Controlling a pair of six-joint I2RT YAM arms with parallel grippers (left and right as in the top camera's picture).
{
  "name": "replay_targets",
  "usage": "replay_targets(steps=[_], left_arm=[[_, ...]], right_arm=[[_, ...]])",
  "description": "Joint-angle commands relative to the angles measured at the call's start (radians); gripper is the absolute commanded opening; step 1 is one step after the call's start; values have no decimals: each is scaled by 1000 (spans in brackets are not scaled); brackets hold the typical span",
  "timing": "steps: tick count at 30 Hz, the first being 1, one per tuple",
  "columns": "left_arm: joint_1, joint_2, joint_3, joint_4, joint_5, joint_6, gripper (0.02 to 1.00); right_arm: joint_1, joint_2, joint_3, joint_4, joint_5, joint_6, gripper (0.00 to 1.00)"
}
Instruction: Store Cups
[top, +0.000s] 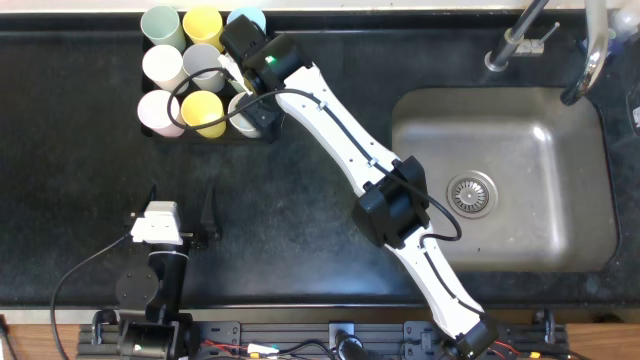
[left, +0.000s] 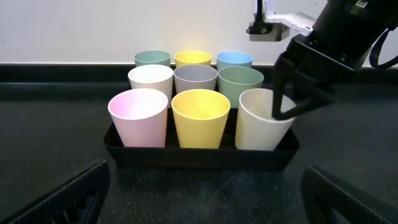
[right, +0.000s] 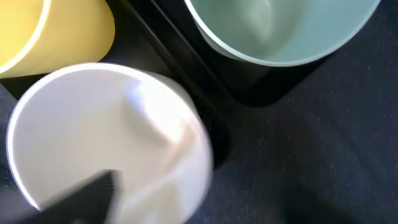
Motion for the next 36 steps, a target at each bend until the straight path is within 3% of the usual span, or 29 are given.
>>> replay_targets(steps=[1,6,12,17,23,26,31,36], left_arm=[[-4,-7,-3,-2,-5,-18,998],[-4,-7,-3,-1,-5,-18,998],[-4,-7,-3,-1,-5,-18,998],[-4,-7,-3,-2,-5,-18,998],[-4,-7,-3,-2,-5,-18,998],[-4,-7,-3,-2,-5,-18,998],[-4,-7,-3,-1,-5,-18,998],[-4,-7,-3,-2,-5,-18,998]], right_arm=[[-3,4,23,9,3,1,998],[-3,4,26,14,21,5,998],[-8,4,87,24,173,61,996],[-24,4,216,5,180,69,998],[-73,-52,386,-91,303,122,996],[-123,-145,402,-143,314,151,996],[-232,-356,329,-198,328,177,996],[-341,-690,-27,-201,325,188,998]])
